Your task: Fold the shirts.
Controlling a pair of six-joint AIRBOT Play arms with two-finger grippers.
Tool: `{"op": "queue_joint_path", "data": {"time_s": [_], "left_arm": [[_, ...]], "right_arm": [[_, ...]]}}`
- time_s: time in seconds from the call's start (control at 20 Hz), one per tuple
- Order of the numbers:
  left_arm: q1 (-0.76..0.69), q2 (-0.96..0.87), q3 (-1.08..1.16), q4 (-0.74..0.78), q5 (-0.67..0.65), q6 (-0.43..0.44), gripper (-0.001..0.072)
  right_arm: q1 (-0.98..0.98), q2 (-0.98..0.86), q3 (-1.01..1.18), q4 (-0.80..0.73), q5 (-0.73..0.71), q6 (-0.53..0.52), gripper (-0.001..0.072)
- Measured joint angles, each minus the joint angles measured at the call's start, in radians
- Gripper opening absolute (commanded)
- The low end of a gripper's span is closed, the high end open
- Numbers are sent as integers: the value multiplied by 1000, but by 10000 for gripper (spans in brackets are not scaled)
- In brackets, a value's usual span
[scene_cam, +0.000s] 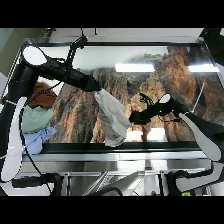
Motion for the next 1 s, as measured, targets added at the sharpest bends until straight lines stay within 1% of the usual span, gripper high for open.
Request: {"op": "queue_joint_path", "data": {"time_s": [0.1, 0.15, 0.2, 0.25, 0.3, 0.45, 0.6, 0.7, 0.85, 1.0], "left_arm": [[8, -4, 0, 0, -5, 4, 12], [14, -5, 0, 0, -8, 6, 12], [21, -6, 0, 0, -8, 6, 12], [29, -7, 0, 0, -8, 6, 12], [39, -8, 0, 1, -10, 6, 12], [68, -5, 0, 1, -11, 7, 12], [86, 28, 0, 0, -8, 7, 12], [90, 77, 0, -8, -6, 8, 11], [94, 179, 20, -64, 16, 8, 12], [98, 299, 97, -70, 42, -12, 11]], "right_arm": [[10, -38, -2, 137, -12, -79, 548], [13, -53, -3, 195, -9, -117, 428], [15, -64, -4, 247, 6, -148, 226], [16, -71, -4, 296, 33, -177, 40], [18, -75, -4, 338, 67, -204, 13], [10, -73, 1, 431, 150, -290, 13], [-24, -32, 49, 518, 222, -346, 12], [-53, 17, 115, 545, 249, -357, 13], [-102, 114, 274, 555, 270, -359, 12], [-155, 225, 483, 482, 275, -325, 13]]}}
